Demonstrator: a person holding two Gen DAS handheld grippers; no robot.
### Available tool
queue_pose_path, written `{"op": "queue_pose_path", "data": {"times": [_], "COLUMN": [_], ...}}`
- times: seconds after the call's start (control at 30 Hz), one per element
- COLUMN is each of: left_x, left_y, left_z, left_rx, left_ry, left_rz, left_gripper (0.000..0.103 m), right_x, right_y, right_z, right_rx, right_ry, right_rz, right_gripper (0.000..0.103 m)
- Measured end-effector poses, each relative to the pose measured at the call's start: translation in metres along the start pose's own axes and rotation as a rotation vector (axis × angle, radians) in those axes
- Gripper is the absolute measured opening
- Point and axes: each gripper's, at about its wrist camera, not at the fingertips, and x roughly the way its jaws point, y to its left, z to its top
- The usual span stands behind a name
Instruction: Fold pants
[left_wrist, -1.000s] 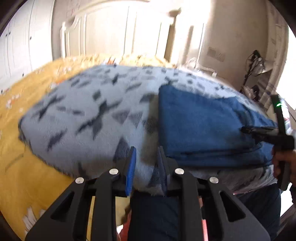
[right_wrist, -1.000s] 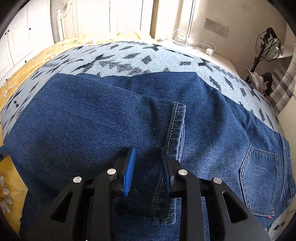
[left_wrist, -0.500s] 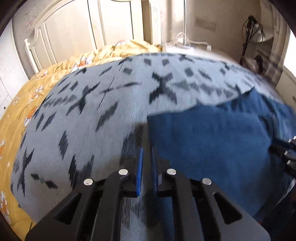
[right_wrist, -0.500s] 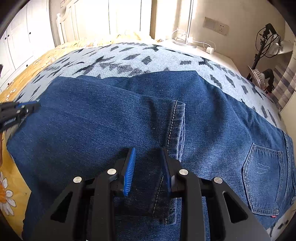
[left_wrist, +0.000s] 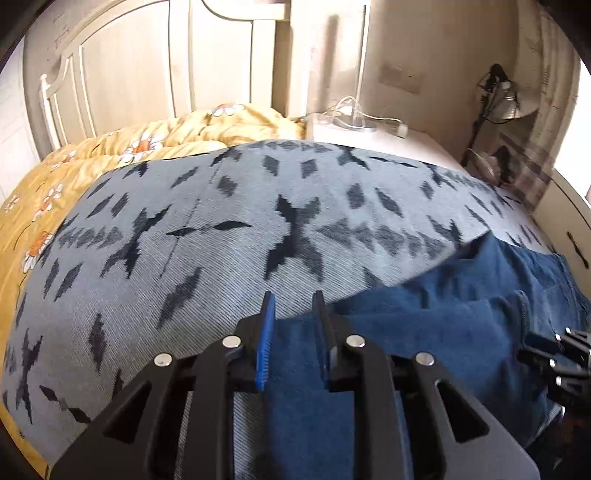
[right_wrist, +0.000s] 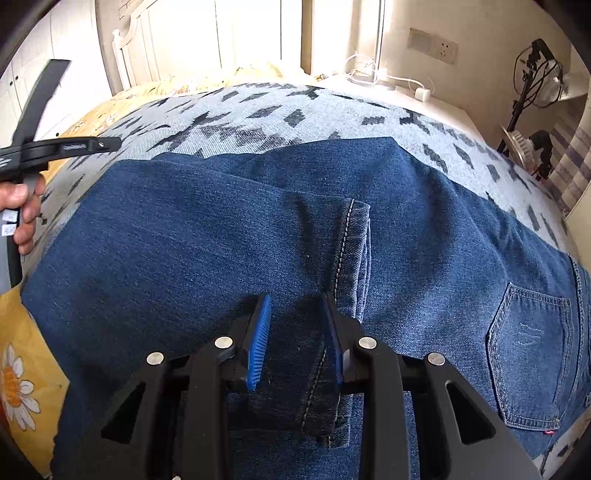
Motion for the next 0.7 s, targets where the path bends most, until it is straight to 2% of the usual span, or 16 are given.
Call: {"op": "queue_pose_path", "data": {"times": [0.07, 0.17, 0.23, 0.3, 0.37, 0.4, 0.43, 0.5, 0.53, 0.6, 0.7], "left_x": [-0.009, -0.003, 0.009, 0.02, 0.018, 0.015, 0.009, -0.009, -0.02, -0.042, -0.055], "left_y": [-0.006, -0.019, -0.026, -0.026, -0.03, -0.031, -0.033, -0.032, -0.03, -0.027, -0.026], "left_z": [-0.012, -0.031, -0.042, -0.05, -0.05, -0.049, -0.049, -0.053, -0.057, -0.07, -0.094], "left_rx": [-0.043, -0.082, -0.079, -0.098, -0.087, -0.085, -0.084, -0.107, -0.129, -0.156, -0.134], "left_ry": [0.024, 0.088, 0.141, 0.177, 0.186, 0.183, 0.166, 0.112, 0.072, -0.008, 0.029], "left_rz": [-0.027, -0.08, -0.038, -0.019, 0.005, 0.032, 0.06, 0.059, 0.052, 0.037, 0.075], "left_gripper": [0.029, 0.029, 0.029, 0.029, 0.04, 0.062, 0.069, 0.071, 0.081, 0.09, 0.089], "right_x": [-0.013, -0.02, -0.011, 0.006, 0.027, 0.034, 0.036, 0.036, 0.036, 0.036, 0.037], "right_y": [-0.009, -0.017, -0.02, -0.024, -0.031, -0.033, -0.034, -0.035, -0.036, -0.038, -0.039], "right_z": [0.008, 0.029, 0.043, 0.051, 0.053, 0.052, 0.05, 0.048, 0.048, 0.045, 0.041], "right_rx": [0.061, 0.075, 0.045, 0.023, 0.017, 0.013, 0.006, 0.005, 0.014, 0.018, 0.017], "right_ry": [-0.054, -0.107, -0.102, -0.058, 0.016, 0.026, 0.009, -0.002, -0.004, -0.012, -0.026], "right_rz": [0.045, 0.048, 0.016, -0.047, -0.072, -0.075, -0.077, -0.088, -0.084, -0.086, -0.092], "right_gripper": [0.032, 0.032, 0.032, 0.032, 0.032, 0.032, 0.036, 0.04, 0.04, 0.042, 0.047]}}
